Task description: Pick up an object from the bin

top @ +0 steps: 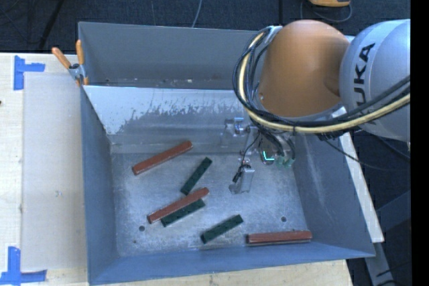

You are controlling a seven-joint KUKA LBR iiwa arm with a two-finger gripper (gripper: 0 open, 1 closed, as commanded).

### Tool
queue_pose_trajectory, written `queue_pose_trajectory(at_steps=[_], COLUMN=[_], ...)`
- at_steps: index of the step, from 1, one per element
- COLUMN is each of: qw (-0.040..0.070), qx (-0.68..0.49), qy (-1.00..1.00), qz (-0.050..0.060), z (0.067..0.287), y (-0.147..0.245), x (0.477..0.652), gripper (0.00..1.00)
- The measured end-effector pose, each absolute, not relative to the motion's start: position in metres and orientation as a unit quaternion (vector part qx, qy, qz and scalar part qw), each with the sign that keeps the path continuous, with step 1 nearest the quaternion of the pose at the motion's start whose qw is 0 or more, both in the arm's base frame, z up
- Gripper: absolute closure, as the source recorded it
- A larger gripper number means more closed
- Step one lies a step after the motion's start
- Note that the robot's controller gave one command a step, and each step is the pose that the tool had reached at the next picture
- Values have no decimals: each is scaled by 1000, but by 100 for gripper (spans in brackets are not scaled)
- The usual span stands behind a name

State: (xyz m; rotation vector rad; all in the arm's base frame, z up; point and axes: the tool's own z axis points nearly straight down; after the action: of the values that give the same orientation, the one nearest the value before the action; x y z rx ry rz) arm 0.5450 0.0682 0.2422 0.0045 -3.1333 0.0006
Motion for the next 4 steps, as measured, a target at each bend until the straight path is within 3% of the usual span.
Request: queue_pose_trajectory(at_steps=[1, 2, 3, 4], qw=[3, 3, -4, -2], qx=[107, 163, 232, 299], qy=[-994, -987, -973, -954], qz=[0, -1, 0, -1], z=[129, 87, 71, 70], y=[17, -7, -14, -19], x=[568, 544, 484, 499], gripper=[0, 0, 0, 0])
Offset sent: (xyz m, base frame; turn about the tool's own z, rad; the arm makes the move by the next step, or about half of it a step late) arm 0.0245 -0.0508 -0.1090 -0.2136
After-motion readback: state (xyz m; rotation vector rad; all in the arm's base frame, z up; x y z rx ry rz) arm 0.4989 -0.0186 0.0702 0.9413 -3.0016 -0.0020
